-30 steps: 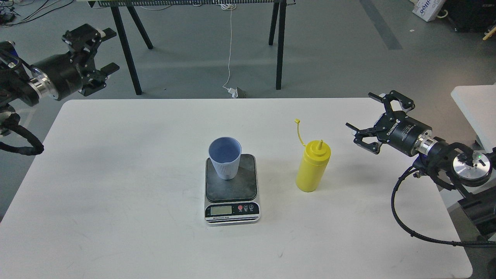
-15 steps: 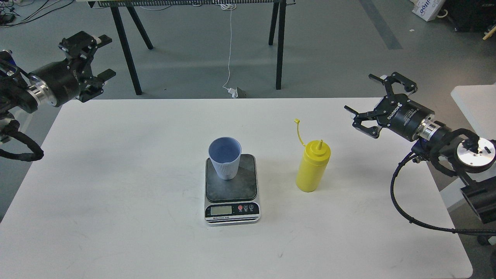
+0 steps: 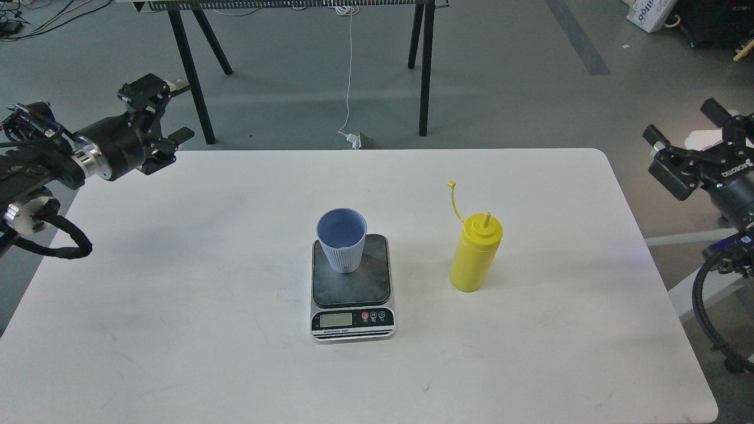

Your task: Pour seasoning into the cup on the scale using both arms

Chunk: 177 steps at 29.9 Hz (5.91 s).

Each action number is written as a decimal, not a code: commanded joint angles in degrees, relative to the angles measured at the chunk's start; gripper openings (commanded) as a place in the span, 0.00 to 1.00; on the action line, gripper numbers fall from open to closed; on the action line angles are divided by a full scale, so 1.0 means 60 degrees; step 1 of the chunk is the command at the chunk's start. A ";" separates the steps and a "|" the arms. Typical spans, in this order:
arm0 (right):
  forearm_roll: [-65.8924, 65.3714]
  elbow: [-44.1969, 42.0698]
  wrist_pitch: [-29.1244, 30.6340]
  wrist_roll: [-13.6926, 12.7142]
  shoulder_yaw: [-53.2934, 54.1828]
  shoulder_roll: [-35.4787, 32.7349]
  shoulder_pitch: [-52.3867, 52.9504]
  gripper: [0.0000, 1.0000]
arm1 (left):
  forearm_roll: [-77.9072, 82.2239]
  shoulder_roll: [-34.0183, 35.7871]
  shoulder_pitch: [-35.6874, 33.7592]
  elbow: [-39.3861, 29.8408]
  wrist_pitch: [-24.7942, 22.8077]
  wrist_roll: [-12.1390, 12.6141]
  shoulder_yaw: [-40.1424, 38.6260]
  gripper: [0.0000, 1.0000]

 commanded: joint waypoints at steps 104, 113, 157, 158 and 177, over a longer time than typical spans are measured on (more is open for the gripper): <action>-1.1189 -0.4040 -0.0722 0.0683 -0.1615 0.4617 0.7270 0.23 | -0.0074 -0.0025 0.1389 -0.0038 0.0000 -0.0001 -0.0186 0.99; -1.6698 -0.2284 -0.3960 0.1621 -0.3475 0.6067 0.8049 0.22 | -0.0074 0.0049 0.1419 -0.0038 0.0000 -0.0001 -0.0260 0.99; -1.9766 -0.1769 -0.4461 0.1696 -0.7564 0.7269 0.9002 0.22 | -0.0089 -0.0025 0.1683 -0.0008 0.0000 -0.0001 -0.0655 0.99; -1.9766 -0.1769 -0.4461 0.1696 -0.7564 0.7269 0.9001 0.22 | -0.0089 -0.0025 0.1683 -0.0023 0.0000 -0.0001 -0.0655 0.99; -1.9605 -0.2559 -0.4520 0.1945 -0.5517 0.6728 0.9704 0.22 | -0.0074 -0.0039 0.1712 -0.0008 0.0000 -0.0001 -0.0655 0.99</action>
